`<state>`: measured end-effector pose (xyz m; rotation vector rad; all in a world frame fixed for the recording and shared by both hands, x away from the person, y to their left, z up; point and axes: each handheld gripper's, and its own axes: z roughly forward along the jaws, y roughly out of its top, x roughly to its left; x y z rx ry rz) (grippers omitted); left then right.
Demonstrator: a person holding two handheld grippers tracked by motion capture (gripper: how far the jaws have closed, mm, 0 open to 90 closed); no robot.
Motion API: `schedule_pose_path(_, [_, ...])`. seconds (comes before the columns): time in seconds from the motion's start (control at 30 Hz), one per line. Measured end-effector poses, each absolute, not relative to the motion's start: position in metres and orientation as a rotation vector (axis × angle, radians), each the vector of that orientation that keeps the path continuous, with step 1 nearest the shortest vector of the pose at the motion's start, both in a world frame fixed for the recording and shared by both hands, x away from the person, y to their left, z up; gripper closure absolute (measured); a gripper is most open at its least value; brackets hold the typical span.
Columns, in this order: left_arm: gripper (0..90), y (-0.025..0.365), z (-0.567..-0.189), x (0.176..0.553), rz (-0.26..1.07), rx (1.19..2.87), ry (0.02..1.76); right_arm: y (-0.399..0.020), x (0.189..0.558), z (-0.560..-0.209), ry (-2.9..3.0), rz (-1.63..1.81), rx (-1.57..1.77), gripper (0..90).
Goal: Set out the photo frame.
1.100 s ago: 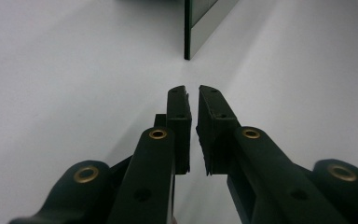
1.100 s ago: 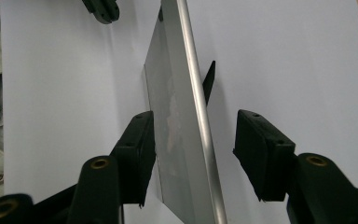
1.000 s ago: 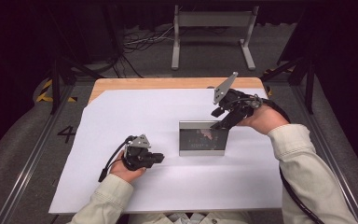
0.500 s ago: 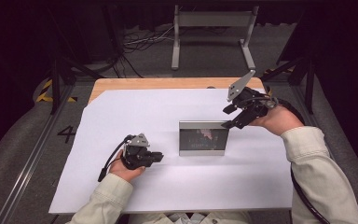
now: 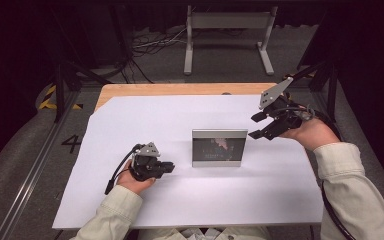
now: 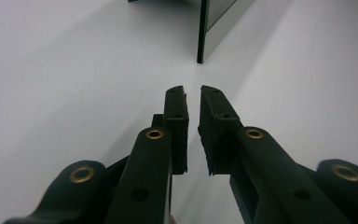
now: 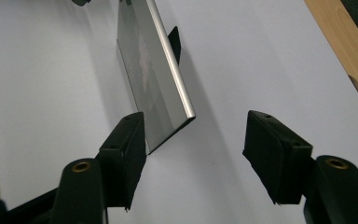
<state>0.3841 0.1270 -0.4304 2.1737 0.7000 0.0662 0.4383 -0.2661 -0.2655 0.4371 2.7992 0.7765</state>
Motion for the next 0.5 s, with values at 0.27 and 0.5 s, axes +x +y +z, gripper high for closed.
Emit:
schedule_pose_path(0.27, [81.3, 0.128, -0.430, 0.384, 0.067, 2.174, 0.703, -0.281, 0.432, -0.272, 2.781, 0.795, 0.476, 37.8])
schedule_pose_path(0.5, [81.4, 0.127, -0.430, 0.384, 0.076, 2.177, 0.702, -0.294, 0.427, -0.276, 2.758, 0.817, 0.524, 37.0])
